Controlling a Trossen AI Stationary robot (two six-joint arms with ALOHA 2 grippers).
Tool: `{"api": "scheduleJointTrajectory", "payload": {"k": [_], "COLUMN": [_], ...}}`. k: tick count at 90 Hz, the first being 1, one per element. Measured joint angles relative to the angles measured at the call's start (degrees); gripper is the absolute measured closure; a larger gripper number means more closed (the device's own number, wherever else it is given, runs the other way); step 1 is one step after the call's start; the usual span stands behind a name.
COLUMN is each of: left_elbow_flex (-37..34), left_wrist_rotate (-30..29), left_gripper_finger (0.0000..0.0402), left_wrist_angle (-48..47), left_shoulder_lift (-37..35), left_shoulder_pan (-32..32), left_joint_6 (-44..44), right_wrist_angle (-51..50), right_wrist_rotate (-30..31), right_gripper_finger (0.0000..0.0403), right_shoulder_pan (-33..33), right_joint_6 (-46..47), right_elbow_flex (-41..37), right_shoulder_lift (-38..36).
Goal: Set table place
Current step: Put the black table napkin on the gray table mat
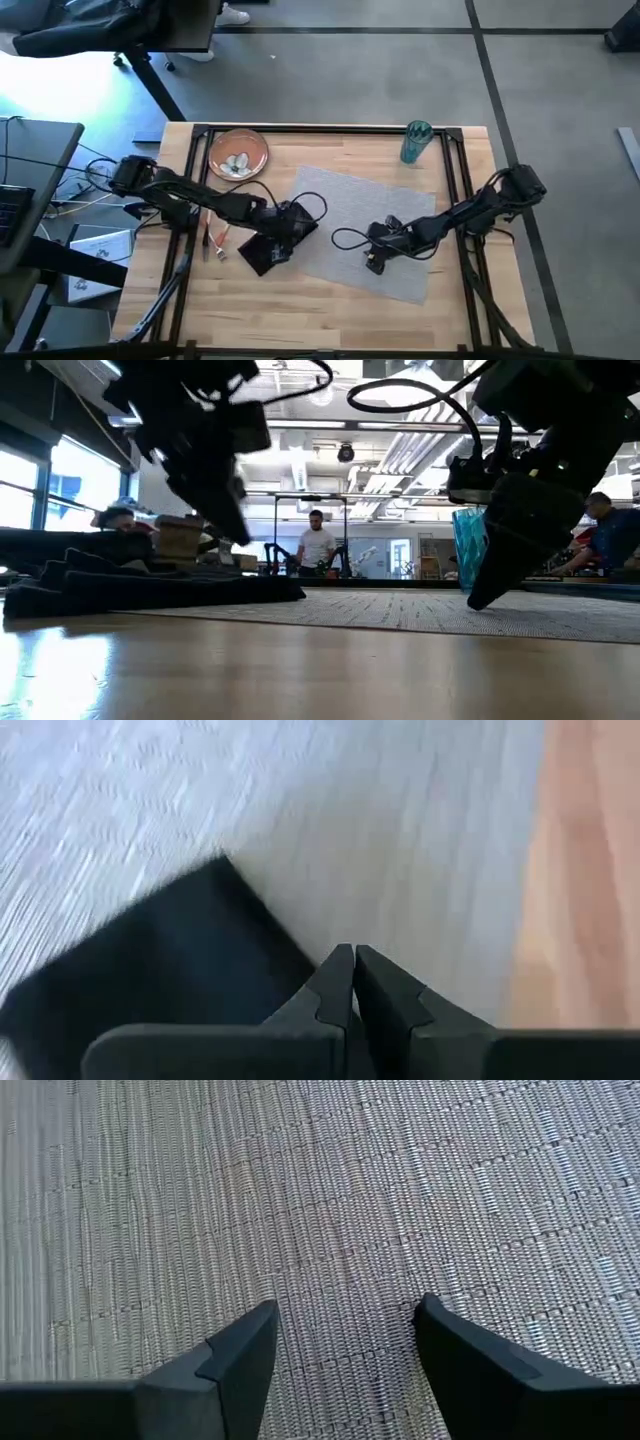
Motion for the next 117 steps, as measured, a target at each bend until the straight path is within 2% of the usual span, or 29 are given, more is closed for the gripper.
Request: {"api": "scheduleJointTrajectory", "payload": {"k": [14,22,32,49,63,83,95,117], "left_elbow_flex": [-0.8,-3.4,-8.8,-16.3,-17.6,-17.5,-16.9,-8.1], "left_wrist_rotate": [-6.0,-7.9,-7.8,-4.6,-0.1,0.4,0.5,-2.9], "left_gripper_finger": [0.0401,0.0402,0.0402,0.0402,0.0402,0.0402,0.0402,0.0402], "left_wrist_angle": [-21.1,-28.2,-26.5,-13.4,-5.4,8.7,6.2,-20.1], "left_shoulder_lift": [-6.1,-8.7,-10.4,-10.4,-10.3,-10.0,-10.3,-11.6], "left_shoulder_pan": [-3.0,-4.3,-5.1,-5.2,-5.9,-6.7,-6.2,-6.2], "left_joint_6": [-4.0,-5.1,-5.2,-6.3,-8.6,-8.7,-9.4,-9.7], "right_wrist_angle": [0.0,0.0,0.1,0.2,0.3,0.3,0.3,0.3], "right_wrist_rotate": [-0.2,0.0,0.1,0.3,0.3,0.6,0.5,0.5], "right_gripper_finger": [0.0187,0.0187,0.0187,0.0187,0.0187,0.0187,0.0187,0.0187], "right_shoulder_pan": [0.0,0.0,0.0,0.0,0.0,-0.1,-0.1,-0.1], "right_joint_6": [0.1,0.1,0.0,0.0,-0.4,-1.1,-1.0,-1.1], "right_elbow_flex": [0.0,0.0,0.0,0.0,0.0,0.0,0.0,0.0], "right_shoulder_lift": [0.0,0.0,0.0,0.0,0.0,0.0,0.0,-0.1]}}
